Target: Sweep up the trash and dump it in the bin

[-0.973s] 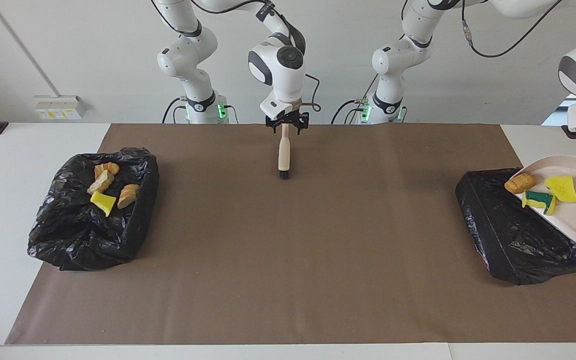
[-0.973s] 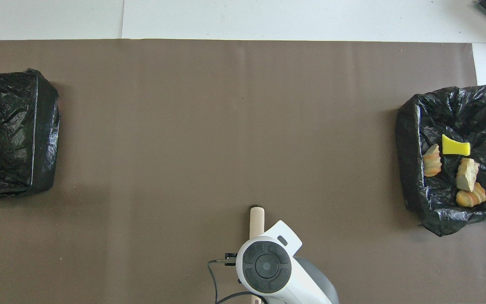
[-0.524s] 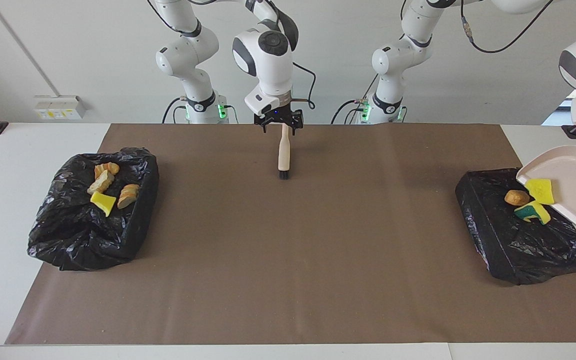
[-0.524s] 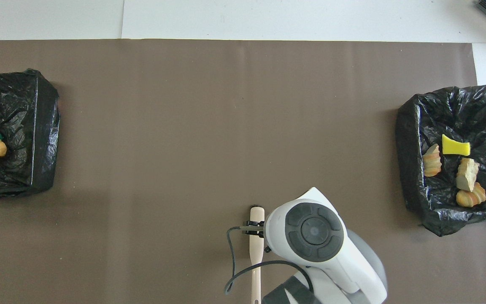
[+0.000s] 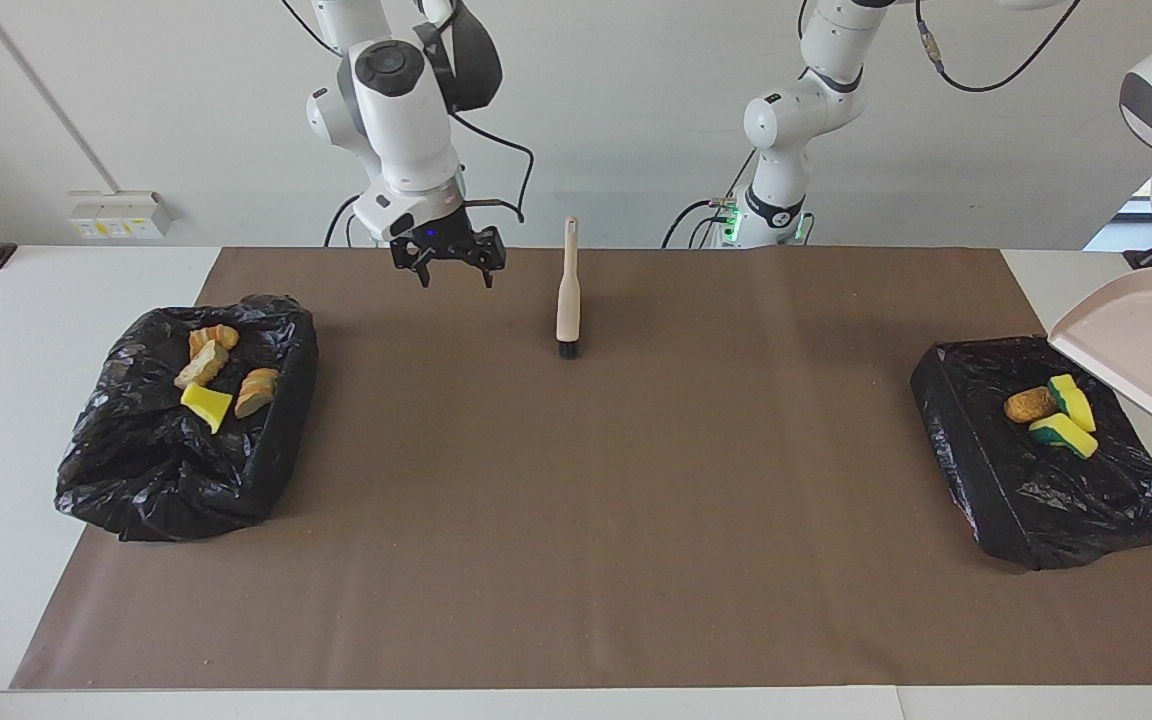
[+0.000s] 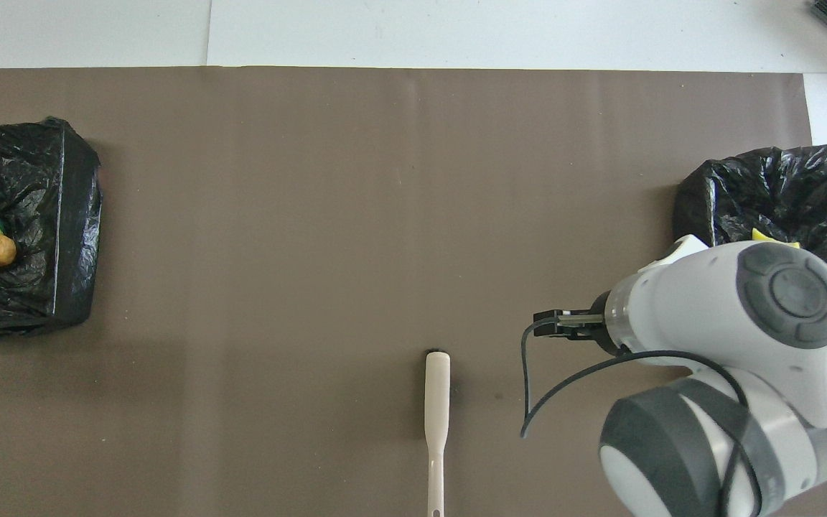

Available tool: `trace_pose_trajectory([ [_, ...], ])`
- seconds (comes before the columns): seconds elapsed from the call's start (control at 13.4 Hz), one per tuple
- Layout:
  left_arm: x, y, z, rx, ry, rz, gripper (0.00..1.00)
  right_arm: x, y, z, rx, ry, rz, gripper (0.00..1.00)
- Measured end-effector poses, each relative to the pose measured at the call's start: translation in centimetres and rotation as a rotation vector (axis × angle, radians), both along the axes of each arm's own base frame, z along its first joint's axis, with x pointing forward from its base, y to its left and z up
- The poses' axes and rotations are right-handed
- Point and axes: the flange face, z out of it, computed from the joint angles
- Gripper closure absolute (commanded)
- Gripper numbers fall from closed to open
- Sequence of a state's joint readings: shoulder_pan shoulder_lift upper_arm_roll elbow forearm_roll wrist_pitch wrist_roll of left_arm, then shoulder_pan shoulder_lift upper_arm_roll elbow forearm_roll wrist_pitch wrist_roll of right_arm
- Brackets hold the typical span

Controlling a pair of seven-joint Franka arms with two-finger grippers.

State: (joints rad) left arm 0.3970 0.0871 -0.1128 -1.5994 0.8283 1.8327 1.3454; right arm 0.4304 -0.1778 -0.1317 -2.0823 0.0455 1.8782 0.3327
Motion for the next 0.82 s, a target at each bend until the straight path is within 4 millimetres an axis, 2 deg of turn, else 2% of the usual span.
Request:
trace_pose_trajectory([
  [0.22,-0.8,-0.9,2.0,-0.012,-0.034,0.002,1.00,1.8,-7.8,0.1,0.008,-0.012,0.047,0.00],
  [0.45,-1.0,-3.1,2.1,-0.124,-0.057,0.010,1.00,2.4,-14.2,0.1,0.012,-0.024,0.085,0.00],
  [0.6,-0.6,-4.7,1.1,-0.241,-0.086,0.034,1.00,3.1,-17.6,1.0,0.008,-0.050,0.099,0.00],
  [0.67,-0.5,-5.3,0.4,-0.301,-0.106,0.064,1.00,4.1,-18.7,1.9,0.003,-0.065,0.105,0.00],
  [0.82,0.1,-8.3,-1.6,-0.396,-0.147,0.145,1.00,6.7,-19.6,4.5,-0.006,-0.057,0.103,0.00],
])
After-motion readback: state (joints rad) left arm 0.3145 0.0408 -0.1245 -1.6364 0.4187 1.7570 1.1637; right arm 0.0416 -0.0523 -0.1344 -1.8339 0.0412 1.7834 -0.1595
